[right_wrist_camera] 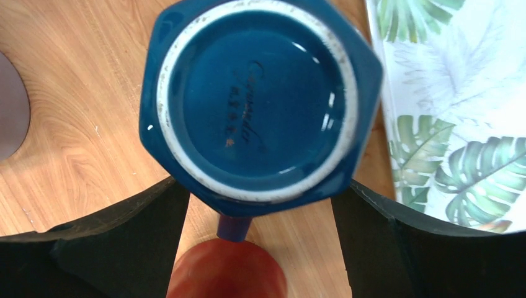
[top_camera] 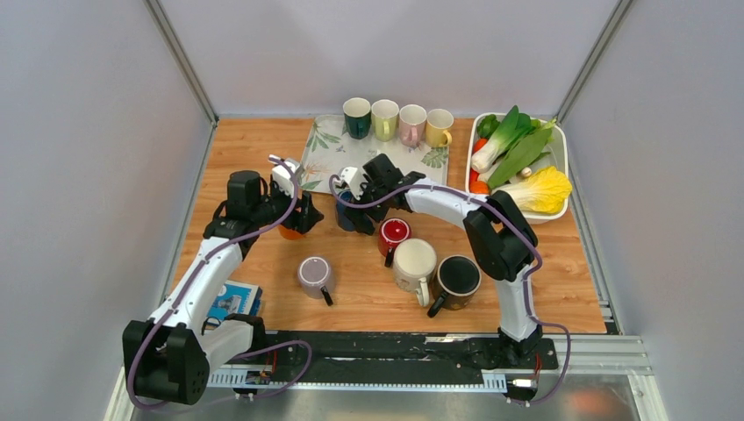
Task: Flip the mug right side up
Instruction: Turn over the cup at the center of the board.
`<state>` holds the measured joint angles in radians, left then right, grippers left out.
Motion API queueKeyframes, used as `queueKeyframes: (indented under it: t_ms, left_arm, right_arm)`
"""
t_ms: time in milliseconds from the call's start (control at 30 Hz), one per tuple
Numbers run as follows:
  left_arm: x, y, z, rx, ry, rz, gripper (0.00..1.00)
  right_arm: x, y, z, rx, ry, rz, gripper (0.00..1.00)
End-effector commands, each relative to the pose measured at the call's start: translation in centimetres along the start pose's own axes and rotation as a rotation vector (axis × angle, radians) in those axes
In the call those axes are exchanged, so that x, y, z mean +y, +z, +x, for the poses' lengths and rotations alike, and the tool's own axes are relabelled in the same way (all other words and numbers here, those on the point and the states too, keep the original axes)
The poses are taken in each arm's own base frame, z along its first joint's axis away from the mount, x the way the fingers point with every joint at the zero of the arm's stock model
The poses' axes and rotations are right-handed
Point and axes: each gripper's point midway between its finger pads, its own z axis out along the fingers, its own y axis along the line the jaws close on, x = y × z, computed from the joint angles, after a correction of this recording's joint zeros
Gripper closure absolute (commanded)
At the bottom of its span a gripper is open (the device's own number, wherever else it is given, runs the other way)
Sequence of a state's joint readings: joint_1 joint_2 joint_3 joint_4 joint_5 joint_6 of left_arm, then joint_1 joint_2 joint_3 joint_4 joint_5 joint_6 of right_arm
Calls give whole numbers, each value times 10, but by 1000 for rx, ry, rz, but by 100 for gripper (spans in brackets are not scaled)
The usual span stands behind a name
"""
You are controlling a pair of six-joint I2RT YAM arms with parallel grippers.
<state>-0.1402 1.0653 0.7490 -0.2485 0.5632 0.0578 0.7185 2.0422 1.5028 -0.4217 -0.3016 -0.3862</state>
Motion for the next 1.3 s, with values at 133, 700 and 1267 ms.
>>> queueKeyframes:
  t_ms: [133, 700, 1267]
  left_arm:
    - [2, 1, -27, -62, 38, 16, 20]
    - [8, 10, -31, -67, 39, 12, 21]
    - [6, 10, -33, -76, 149, 44, 20]
  right_arm:
    - [10, 0, -3, -39, 35, -38, 17]
    - [-10, 8, 8, -47, 76, 13, 36]
    - [-18, -2, -9, -87, 78, 17, 100]
